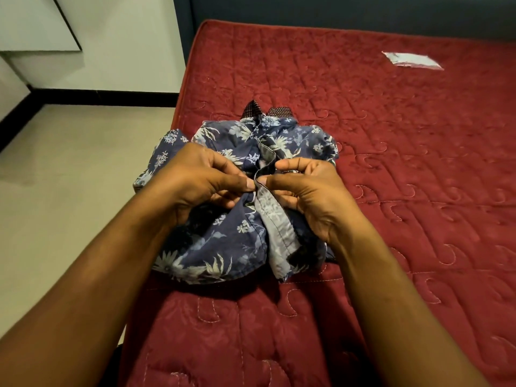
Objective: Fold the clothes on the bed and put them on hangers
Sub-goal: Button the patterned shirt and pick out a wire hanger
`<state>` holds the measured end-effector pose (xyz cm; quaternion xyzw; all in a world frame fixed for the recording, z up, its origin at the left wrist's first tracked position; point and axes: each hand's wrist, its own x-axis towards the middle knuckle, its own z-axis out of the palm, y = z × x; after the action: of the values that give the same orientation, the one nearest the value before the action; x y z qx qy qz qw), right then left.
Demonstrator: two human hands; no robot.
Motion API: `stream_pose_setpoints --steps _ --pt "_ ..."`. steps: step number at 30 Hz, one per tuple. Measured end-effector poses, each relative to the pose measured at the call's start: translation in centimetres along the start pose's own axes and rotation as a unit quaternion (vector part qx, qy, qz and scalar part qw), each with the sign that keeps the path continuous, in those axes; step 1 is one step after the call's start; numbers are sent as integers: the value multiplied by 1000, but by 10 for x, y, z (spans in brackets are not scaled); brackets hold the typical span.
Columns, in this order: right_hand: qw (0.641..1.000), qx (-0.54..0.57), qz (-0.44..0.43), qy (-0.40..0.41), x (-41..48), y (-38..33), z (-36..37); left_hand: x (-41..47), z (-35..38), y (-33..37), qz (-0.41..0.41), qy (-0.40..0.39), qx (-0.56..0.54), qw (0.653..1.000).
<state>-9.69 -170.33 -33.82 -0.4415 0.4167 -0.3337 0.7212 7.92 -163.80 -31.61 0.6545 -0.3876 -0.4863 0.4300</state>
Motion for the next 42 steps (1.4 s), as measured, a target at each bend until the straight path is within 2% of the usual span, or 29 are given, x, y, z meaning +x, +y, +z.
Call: stream_pose_setpoints --steps 3,6,10,12,14,17,21,24,27,32,36,38,40,42 --pt "999 -25 -27 22 0 2 3 1 8 -5 10 24 6 1000" --pt "988 -115 -79 64 5 8 3 3 14 -8 5 44 -3 999" --pt "929 -290 -194 123 8 16 5 5 17 -10 -4 41 -54 998" --pt "900 -333 -253 123 3 17 11 5 19 -11 3 54 -67 996" --pt "895 -331 -279 112 0 15 15 6 21 -12 3 85 -84 993" --pt "928 -269 -237 98 2 14 13 6 24 -12 4 112 -95 989" --pt "988 -71 -120 59 4 11 9 5 29 -14 2 116 -71 991" --pt "998 37 -38 24 3 10 6 6 30 -17 -8 99 -35 994" --pt "998 67 2 -9 3 5 -1 7 25 -14 -1 71 10 997" --pt "997 65 15 -36 4 2 -9 11 16 -13 58 31 57 996" --pt "999 -4 13 -36 6 7 -9 12 8 -15 71 -25 127 989" --pt "997 -57 12 -52 6 6 -9 13 2 -14 85 -57 211 972" --pt "988 -134 4 -72 5 1 -11 13 -2 -11 91 -103 308 941" --pt "981 -183 -20 -57 5 -5 -13 10 -7 -7 88 -142 323 931"
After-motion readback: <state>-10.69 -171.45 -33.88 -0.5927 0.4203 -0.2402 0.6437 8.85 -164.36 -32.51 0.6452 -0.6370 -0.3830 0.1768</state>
